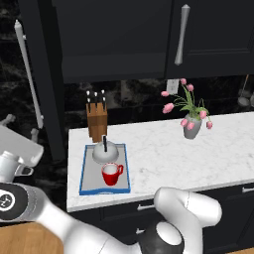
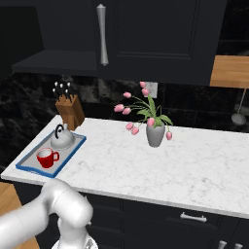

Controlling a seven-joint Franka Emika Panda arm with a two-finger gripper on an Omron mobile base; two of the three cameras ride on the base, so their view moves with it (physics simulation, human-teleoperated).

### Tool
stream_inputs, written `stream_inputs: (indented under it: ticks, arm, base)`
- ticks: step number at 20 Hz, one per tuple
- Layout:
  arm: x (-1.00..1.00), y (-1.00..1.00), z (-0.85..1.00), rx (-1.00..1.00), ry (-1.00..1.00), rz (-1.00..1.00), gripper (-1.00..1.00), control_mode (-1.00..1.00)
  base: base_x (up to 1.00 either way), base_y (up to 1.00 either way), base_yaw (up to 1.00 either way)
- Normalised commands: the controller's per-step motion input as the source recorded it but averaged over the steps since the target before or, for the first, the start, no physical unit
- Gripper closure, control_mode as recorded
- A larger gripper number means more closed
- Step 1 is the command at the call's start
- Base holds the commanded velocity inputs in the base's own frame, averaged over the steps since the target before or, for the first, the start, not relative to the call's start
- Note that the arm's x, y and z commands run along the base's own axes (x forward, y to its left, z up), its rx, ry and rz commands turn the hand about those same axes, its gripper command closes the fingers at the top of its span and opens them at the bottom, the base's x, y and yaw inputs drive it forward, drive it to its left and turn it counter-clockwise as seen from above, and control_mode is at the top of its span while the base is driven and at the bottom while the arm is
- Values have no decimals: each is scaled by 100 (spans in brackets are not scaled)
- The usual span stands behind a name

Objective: Pick the kettle from the counter and place it on the tray. Then pick the mug from the cabinet and place it on the tray. Then close the cabinet doors.

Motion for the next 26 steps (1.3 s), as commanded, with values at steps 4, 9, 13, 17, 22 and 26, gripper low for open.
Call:
stream_inputs:
  ticks: [4, 9, 13, 17, 22, 26]
  arm:
    - [6, -43, 40, 4, 16, -8, -100, -100]
    - [11, -53, 33, 4, 15, -5, -100, -100]
    - [15, -65, 28, 6, 15, -4, -100, -100]
    - [14, -71, 23, 6, 14, 0, -100, -100]
    - [15, -74, 19, 6, 12, 0, -100, -100]
    - [23, -78, 19, 5, 12, 0, -100, -100]
  base:
    - [0, 0, 0]
    - [0, 0, 0]
    - [0, 0, 0]
    - [0, 0, 0]
    - [0, 0, 0]
    - [0, 0, 0]
